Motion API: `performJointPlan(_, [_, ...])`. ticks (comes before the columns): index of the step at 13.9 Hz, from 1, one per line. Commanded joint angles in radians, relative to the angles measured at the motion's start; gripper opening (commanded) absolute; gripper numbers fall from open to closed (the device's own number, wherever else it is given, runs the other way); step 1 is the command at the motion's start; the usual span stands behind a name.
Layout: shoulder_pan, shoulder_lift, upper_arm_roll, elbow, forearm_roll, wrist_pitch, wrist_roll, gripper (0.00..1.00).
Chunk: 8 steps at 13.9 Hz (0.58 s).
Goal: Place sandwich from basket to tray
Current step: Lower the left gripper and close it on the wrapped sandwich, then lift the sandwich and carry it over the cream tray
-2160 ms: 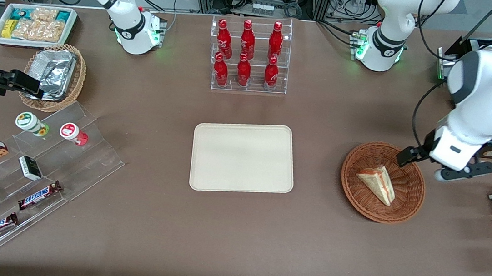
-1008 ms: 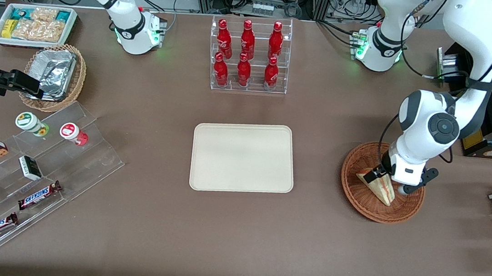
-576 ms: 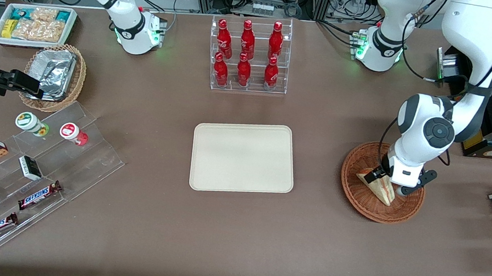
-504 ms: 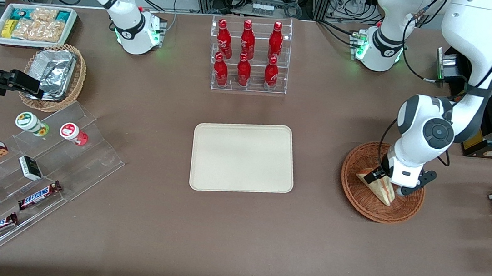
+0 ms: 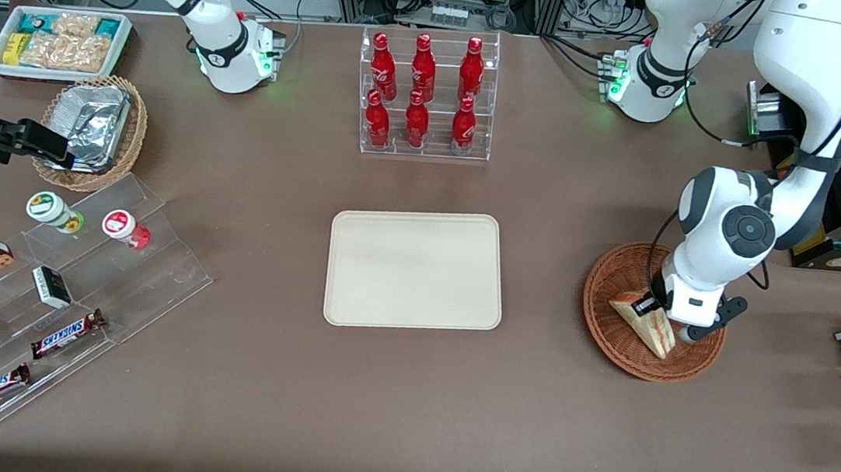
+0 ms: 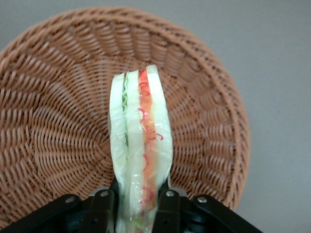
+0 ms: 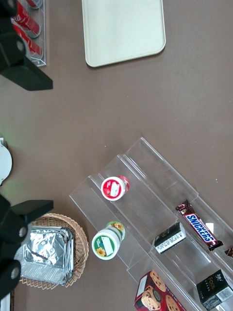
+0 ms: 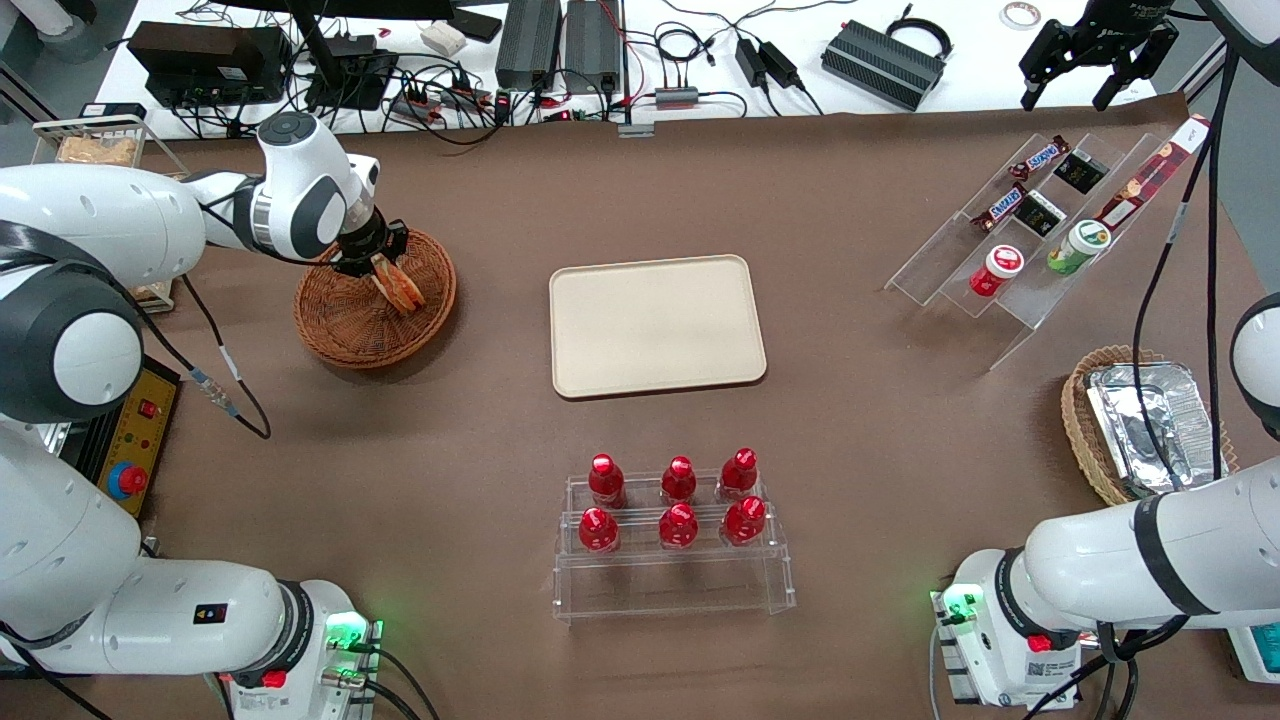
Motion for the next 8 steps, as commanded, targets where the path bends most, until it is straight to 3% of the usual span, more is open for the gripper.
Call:
performJointPlan(1, [-0.014, -0.039, -0.005, 0.055, 0.07, -0.099, -0.029, 0.0])
performJointPlan(5, [-0.14, -0.027, -0.017, 0.258, 0.094, -0.371, -0.029, 0.0])
performJointPlan(8, [-0.262, -0.025, -0.017, 0.315, 0.08, -0.39, -0.035, 0.0])
